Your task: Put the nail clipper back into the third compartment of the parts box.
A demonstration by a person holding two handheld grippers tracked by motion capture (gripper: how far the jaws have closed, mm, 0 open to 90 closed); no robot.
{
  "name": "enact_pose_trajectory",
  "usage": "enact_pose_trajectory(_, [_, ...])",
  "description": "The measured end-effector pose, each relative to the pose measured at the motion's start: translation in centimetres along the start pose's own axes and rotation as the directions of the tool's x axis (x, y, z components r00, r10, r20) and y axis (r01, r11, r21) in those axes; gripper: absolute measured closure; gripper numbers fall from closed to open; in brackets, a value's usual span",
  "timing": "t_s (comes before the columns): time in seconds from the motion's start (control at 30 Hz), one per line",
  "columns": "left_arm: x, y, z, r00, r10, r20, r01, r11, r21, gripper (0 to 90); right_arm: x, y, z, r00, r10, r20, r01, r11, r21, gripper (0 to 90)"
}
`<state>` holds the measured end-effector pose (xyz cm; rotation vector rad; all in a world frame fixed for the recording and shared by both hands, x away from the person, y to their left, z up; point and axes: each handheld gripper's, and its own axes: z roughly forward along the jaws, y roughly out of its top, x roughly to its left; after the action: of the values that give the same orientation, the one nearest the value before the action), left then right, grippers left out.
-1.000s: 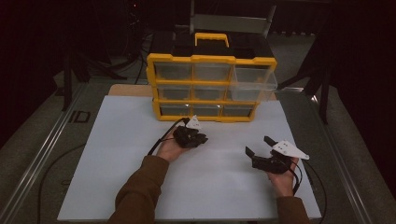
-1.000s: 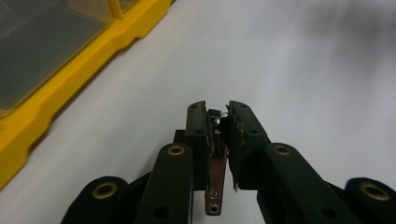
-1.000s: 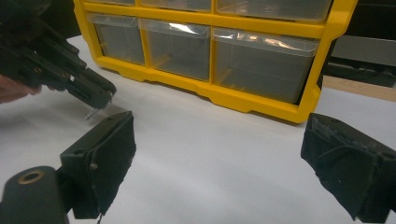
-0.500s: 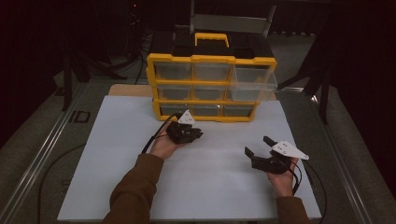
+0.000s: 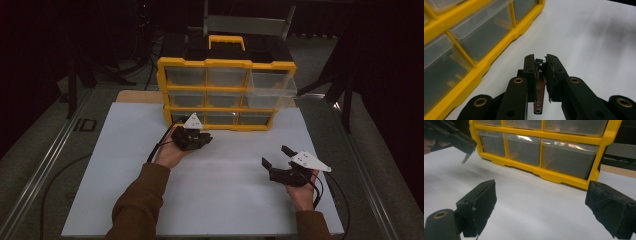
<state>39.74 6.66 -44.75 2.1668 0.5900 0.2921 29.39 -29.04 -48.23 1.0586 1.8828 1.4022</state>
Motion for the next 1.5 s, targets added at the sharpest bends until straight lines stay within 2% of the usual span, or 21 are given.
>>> enact_pose_trajectory(0.2, [0.3, 0.3, -1.1, 0.9999, -0.004, -0.016, 0.004, 0.9999, -0.016, 80.8, 0.1, 0.0, 0.0, 1.0000, -0.005, -0.004, 0.005, 1.000, -0.007, 9.6])
enact_pose_trajectory(0.5, [0.5, 0.7, -1.8, 0.9994, -0.001, -0.034, 0.001, 0.9999, -0.012, 80.8, 0.2, 0.1, -0.1, 0.9999, -0.014, -0.009, 0.014, 1.000, -0.020, 9.5])
enact_pose_trajectory(0.83, [0.7, 1.5, -2.6, 0.9995, -0.008, -0.030, 0.007, 0.9994, -0.032, 80.8, 0.3, 0.2, -0.3, 0.9995, -0.017, -0.026, 0.016, 0.999, -0.044, 9.5])
enact_pose_trajectory(1.33, [1.2, 3.3, -3.9, 0.9994, 0.001, -0.034, -0.002, 0.9984, -0.057, 80.8, 0.3, 0.1, -0.2, 0.9997, -0.016, -0.020, 0.015, 0.999, -0.034, 9.5])
enact_pose_trajectory(1.5, [1.5, 3.7, -4.3, 0.9997, -0.010, -0.022, 0.009, 0.9974, -0.072, 80.8, 0.3, 0.1, -0.1, 0.9997, -0.016, -0.020, 0.015, 0.999, -0.032, 9.5])
